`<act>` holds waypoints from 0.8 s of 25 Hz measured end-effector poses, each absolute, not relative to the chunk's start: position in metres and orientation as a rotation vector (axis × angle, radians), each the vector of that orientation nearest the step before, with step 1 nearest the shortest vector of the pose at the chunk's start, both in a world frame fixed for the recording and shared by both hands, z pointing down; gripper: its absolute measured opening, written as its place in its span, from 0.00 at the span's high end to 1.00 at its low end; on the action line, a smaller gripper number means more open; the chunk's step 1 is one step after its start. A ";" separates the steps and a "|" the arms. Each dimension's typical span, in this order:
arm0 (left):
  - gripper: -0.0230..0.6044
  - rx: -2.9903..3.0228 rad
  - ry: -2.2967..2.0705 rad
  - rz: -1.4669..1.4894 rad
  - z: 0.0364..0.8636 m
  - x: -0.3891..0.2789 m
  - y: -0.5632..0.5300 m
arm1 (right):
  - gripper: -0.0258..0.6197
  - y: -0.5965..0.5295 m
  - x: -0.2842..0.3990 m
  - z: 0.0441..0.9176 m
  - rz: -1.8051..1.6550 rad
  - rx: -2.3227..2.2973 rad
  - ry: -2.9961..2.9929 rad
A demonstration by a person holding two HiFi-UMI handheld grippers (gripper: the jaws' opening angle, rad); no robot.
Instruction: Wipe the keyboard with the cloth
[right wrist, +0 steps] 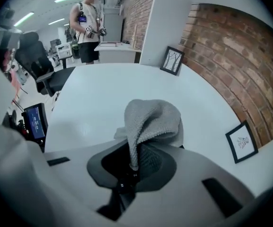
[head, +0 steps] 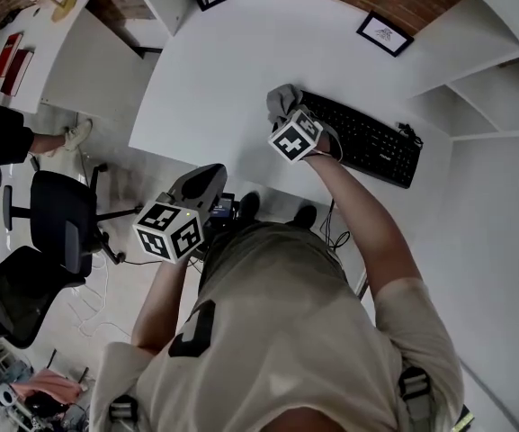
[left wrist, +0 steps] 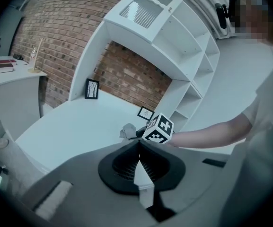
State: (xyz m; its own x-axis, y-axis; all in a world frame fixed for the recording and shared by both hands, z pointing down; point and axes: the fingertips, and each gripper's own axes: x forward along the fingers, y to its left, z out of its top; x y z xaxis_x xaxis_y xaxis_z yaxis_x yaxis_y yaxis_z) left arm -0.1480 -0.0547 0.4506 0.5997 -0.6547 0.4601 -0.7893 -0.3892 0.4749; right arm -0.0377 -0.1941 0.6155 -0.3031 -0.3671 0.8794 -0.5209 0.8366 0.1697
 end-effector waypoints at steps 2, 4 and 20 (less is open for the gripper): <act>0.96 2.149 -1.142 0.260 0.452 -0.152 -0.056 | 0.94 -0.197 -0.036 0.619 0.189 0.674 -1.919; 0.96 2.150 -1.140 0.259 0.454 -0.155 -0.060 | 0.94 -0.202 -0.033 0.616 0.192 0.688 -1.919; 0.96 2.212 -1.038 0.277 0.448 -0.114 -0.062 | 0.94 -0.193 0.016 0.613 0.348 0.784 -1.907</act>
State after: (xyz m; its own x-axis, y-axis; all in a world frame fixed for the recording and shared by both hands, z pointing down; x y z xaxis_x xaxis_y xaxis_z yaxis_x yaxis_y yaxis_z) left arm -0.1137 -0.0620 0.4485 0.6610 -0.6033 0.4462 -0.7454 -0.4594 0.4831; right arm 0.0164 -0.1929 0.6135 -0.2868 -0.3673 0.8848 -0.6562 0.7482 0.0979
